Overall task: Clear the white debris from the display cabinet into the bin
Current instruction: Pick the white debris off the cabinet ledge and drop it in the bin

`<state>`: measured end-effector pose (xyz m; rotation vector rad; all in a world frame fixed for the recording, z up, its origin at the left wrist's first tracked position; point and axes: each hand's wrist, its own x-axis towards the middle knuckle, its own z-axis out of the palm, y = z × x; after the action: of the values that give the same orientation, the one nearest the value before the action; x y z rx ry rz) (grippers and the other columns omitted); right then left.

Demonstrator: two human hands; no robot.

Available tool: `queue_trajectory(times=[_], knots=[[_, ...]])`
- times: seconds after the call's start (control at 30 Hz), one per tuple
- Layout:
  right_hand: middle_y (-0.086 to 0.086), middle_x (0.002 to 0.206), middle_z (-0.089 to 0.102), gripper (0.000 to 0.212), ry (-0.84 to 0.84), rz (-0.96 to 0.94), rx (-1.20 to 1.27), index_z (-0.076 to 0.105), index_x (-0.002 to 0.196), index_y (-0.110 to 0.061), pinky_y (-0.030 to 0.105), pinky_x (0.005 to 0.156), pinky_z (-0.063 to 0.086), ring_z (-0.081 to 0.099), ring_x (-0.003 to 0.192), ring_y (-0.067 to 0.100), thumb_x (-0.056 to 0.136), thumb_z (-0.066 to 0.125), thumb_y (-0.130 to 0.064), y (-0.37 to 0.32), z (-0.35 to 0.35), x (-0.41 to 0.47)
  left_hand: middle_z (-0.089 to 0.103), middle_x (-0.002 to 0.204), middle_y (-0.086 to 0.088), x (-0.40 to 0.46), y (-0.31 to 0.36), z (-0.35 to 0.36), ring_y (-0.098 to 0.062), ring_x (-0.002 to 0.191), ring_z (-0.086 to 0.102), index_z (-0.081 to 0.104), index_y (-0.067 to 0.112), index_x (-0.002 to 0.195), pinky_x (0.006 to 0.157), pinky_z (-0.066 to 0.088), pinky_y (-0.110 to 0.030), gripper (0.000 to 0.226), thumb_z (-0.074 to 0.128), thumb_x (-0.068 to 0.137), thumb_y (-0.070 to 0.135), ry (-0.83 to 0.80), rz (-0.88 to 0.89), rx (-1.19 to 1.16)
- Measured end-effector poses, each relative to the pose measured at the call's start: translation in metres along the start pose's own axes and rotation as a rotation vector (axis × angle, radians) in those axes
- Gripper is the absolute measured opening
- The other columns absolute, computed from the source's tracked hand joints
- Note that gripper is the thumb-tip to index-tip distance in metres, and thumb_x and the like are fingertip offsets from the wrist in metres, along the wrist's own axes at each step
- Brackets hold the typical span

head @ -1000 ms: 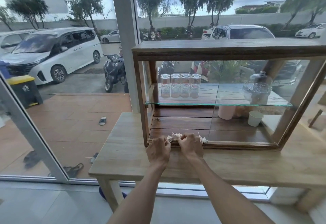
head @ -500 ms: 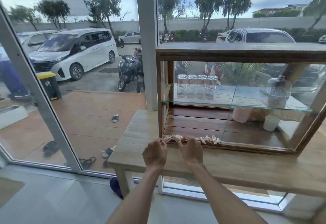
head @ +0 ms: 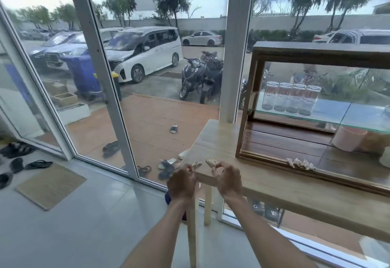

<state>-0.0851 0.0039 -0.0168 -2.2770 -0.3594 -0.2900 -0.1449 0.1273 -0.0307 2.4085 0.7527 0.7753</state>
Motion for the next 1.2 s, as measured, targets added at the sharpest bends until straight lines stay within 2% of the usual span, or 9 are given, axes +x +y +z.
queue_trajectory(times=[0.07,0.13,0.27,0.4,0.6,0.67,0.8,1.0,1.2], knots=[[0.013,0.085,0.076,0.014,-0.032,-0.063,0.014,0.076,0.094,-0.012,0.018,0.055,0.043,0.072,0.076,0.026,0.085,0.076,-0.023,-0.010,0.016,-0.013,0.074,0.082,-0.005,-0.005,-0.023,-0.010,-0.024,0.075,0.069,0.072,0.021,0.091,0.058,0.045,-0.029,0.019,0.059,0.092,0.034,0.016,-0.019,0.007],[0.008,0.087,0.077,0.015,-0.082,-0.124,0.030,0.076,0.093,-0.012,0.010,0.057,0.046,0.073,0.074,0.019,0.085,0.076,-0.025,-0.016,0.038,-0.028,0.074,0.082,-0.006,-0.014,-0.050,-0.018,-0.026,0.076,0.069,0.073,0.022,0.092,0.060,0.046,-0.030,0.018,0.060,0.091,0.034,0.043,-0.055,0.021],[0.006,0.087,0.077,0.014,-0.152,-0.101,0.039,0.077,0.091,-0.018,0.034,0.067,0.059,0.073,0.076,0.022,0.083,0.076,-0.029,-0.019,0.081,-0.059,0.075,0.085,-0.004,-0.038,-0.098,-0.032,-0.024,0.078,0.069,0.072,0.023,0.096,0.063,0.048,-0.030,0.016,0.061,0.090,0.033,0.028,-0.125,0.051],[0.002,0.083,0.076,0.012,-0.251,-0.117,0.034,0.076,0.089,-0.020,0.033,0.066,0.056,0.071,0.073,0.019,0.085,0.074,-0.031,-0.024,0.122,-0.088,0.075,0.086,-0.004,-0.058,-0.146,-0.041,-0.026,0.078,0.070,0.072,0.025,0.098,0.064,0.057,-0.035,0.016,0.063,0.088,0.033,0.026,-0.215,0.050],[-0.003,0.073,0.074,0.010,-0.454,-0.066,0.026,0.074,0.088,-0.024,0.027,0.064,0.053,0.067,0.063,0.011,0.083,0.073,-0.033,-0.011,0.175,-0.143,0.075,0.087,-0.005,-0.096,-0.208,-0.039,-0.027,0.079,0.069,0.072,0.025,0.100,0.065,0.054,-0.036,0.017,0.062,0.090,0.034,-0.025,-0.343,0.107],[-0.007,0.065,0.068,0.008,-0.504,-0.043,0.018,0.074,0.088,-0.025,0.021,0.058,0.046,0.063,0.057,0.009,0.083,0.074,-0.032,-0.005,0.183,-0.161,0.074,0.086,-0.005,-0.113,-0.227,-0.035,-0.027,0.079,0.068,0.071,0.026,0.098,0.065,0.053,-0.035,0.016,0.061,0.089,0.034,-0.070,-0.411,0.120],[-0.007,0.053,0.059,0.009,-0.594,0.016,-0.032,0.073,0.085,-0.026,0.023,0.053,0.044,0.058,0.048,0.009,0.084,0.074,-0.035,0.016,0.202,-0.193,0.074,0.084,-0.002,-0.157,-0.265,-0.021,-0.026,0.080,0.068,0.071,0.028,0.095,0.066,0.055,-0.036,0.017,0.058,0.089,0.037,-0.143,-0.547,0.154],[-0.011,0.050,0.048,0.018,-0.730,0.083,-0.086,0.074,0.086,-0.028,0.015,0.039,0.032,0.045,0.039,0.003,0.084,0.072,-0.046,0.040,0.225,-0.215,0.073,0.082,-0.001,-0.178,-0.289,-0.005,-0.024,0.079,0.067,0.072,0.029,0.094,0.062,0.047,-0.032,0.015,0.058,0.090,0.035,-0.205,-0.629,0.187],[-0.012,0.051,0.051,0.023,-0.766,0.150,-0.100,0.075,0.092,-0.027,0.012,0.040,0.029,0.048,0.041,0.000,0.085,0.070,-0.048,0.044,0.245,-0.216,0.073,0.081,0.000,-0.182,-0.305,0.013,-0.024,0.078,0.067,0.073,0.028,0.094,0.064,0.052,-0.033,0.016,0.059,0.089,0.036,-0.235,-0.680,0.172]])
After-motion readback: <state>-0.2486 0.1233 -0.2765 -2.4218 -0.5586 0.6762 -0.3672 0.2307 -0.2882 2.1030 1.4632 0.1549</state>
